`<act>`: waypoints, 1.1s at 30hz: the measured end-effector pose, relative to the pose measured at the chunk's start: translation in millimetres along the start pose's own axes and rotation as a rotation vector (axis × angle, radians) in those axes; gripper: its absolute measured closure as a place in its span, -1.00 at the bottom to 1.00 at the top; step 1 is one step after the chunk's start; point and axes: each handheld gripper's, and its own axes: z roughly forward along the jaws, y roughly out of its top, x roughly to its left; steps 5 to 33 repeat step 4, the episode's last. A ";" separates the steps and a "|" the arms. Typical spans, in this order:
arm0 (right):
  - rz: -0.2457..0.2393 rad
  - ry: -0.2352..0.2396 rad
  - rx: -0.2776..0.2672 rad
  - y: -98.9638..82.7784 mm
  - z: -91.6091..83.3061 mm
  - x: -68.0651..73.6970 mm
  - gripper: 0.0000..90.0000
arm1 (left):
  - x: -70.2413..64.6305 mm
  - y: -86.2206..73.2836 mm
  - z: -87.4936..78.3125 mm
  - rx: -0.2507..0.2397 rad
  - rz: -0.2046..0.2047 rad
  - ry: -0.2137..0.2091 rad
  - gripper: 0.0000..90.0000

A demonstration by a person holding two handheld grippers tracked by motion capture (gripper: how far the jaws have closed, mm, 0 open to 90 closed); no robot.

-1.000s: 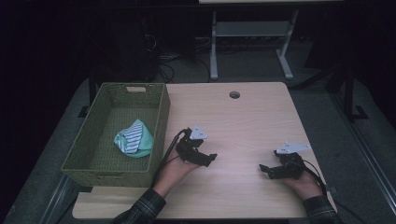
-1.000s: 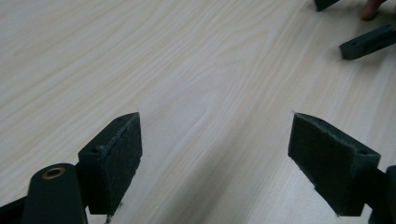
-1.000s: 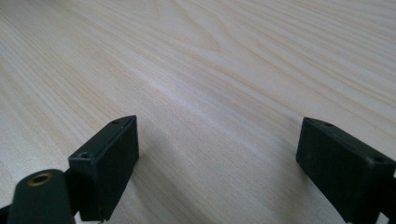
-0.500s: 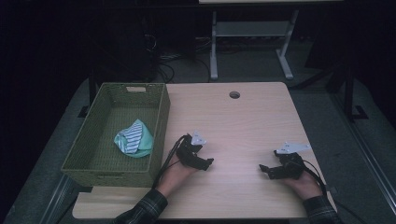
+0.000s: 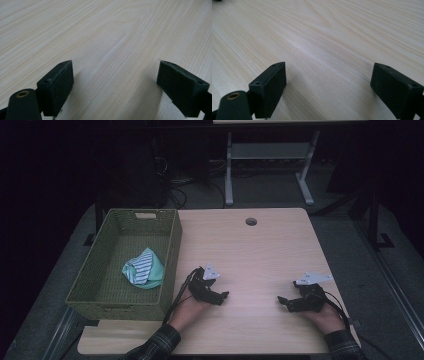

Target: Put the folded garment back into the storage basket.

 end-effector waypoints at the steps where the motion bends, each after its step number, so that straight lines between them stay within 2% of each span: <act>1: 0.000 0.000 0.000 0.0 0.0 0.0 -0.71 | 0.0 -0.1 0.0 -0.001 0.000 0.000 -0.71; 33: 0.000 0.000 0.000 0.0 0.0 0.0 -0.71 | -0.3 -0.5 -0.3 -0.002 -0.001 -0.002 -0.71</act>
